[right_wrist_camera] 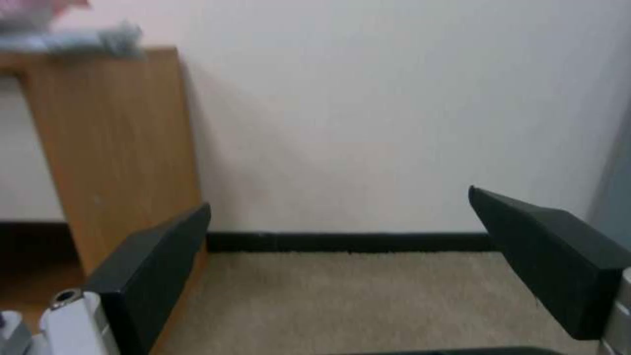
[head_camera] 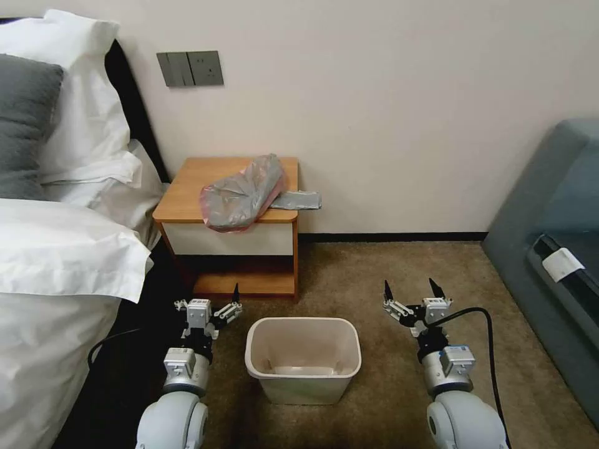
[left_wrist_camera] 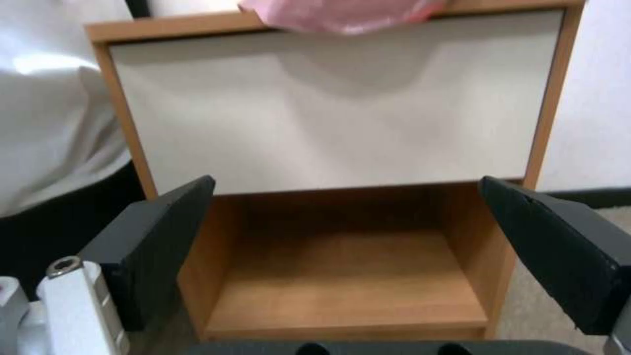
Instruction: Pick up the garbage bag from the table and place it over the trash can.
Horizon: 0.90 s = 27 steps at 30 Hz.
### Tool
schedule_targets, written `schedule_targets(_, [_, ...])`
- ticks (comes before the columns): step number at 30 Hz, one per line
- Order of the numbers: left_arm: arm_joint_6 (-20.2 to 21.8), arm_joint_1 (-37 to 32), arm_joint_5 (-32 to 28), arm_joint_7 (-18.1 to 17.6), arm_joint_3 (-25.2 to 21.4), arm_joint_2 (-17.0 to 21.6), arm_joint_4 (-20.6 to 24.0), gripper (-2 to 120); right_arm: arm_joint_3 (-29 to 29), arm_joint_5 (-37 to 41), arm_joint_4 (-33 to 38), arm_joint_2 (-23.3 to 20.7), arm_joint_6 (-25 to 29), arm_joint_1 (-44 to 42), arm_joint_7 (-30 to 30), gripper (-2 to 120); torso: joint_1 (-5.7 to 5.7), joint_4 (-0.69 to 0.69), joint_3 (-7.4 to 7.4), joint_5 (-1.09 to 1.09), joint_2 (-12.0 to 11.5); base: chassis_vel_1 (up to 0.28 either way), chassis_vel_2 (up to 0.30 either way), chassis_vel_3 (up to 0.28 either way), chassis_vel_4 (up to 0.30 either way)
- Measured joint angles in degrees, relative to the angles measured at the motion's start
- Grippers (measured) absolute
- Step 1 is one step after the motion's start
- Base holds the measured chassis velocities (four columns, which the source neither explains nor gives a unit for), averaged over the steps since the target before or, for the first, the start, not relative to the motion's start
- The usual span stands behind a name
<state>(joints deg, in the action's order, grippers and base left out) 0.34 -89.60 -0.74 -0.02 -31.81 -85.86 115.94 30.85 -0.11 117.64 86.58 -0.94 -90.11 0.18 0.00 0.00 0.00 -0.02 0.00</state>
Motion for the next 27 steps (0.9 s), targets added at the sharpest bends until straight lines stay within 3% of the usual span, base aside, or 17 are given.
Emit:
schedule_targets(5, [1.1, -2.3, -2.2, -0.3, -1.1, 0.3, 3.6, 100, -1.2, -0.3, 5.3, 1.1, -1.6, -2.3, 0.4, 100, 0.00, 0.00, 0.00, -0.02, 0.0, 0.000, 0.000, 0.000, 0.000])
schedule_targets(17, [6.2, -11.3, -12.5, -2.5, -5.6, 2.1, 18.8, 100, -6.0, -0.5, 22.4, 5.4, -7.9, -9.8, 2.0, 100, 0.00, 0.00, -0.01, -0.01, 0.0, 0.000, 0.000, 0.000, 0.000])
schedule_targets(23, [8.8, -16.1, -17.8, -3.5, -8.0, 3.0, 26.5, 100, -6.2, 1.3, 21.6, 5.5, -8.7, -9.3, 2.1, 100, 0.00, 0.00, 0.00, 0.02, 0.0, 0.000, 0.000, 0.000, 0.000])
schedule_targets(27, [10.3, -18.6, -20.7, -4.2, -9.2, 3.4, 27.8, 100, -6.1, 3.2, 20.1, 5.2, -8.9, -8.4, 2.5, 100, 0.00, 0.01, 0.00, 0.02, 0.0, 0.000, 0.000, 0.000, 0.000])
